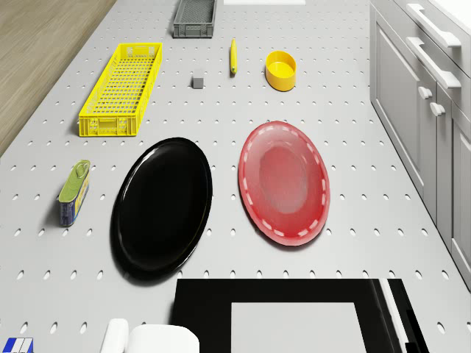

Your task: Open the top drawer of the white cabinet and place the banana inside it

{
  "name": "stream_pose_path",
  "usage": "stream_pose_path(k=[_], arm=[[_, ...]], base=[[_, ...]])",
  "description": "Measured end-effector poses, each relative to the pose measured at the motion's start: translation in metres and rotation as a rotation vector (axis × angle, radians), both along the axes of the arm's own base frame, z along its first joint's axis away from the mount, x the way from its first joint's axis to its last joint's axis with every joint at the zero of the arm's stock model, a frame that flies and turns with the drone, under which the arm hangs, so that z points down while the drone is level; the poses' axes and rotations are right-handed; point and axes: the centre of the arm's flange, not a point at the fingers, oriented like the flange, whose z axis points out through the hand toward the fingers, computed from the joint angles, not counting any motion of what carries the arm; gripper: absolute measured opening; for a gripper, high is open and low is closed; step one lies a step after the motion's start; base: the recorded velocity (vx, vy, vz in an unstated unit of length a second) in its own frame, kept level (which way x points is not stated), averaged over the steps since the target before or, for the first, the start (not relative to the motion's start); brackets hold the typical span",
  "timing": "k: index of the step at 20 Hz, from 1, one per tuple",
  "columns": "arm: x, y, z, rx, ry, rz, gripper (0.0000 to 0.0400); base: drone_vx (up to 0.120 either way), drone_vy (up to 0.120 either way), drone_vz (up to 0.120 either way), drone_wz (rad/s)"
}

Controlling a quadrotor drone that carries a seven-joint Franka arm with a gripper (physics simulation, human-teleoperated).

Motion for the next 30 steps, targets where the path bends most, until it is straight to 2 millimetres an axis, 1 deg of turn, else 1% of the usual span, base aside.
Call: stream_pose_path(k=[30], arm=[[0.0, -0.0001, -0.0002, 0.001, 0.001, 0.0, 0.04]], base=[[0.12, -0.12, 0.0, 0.0]])
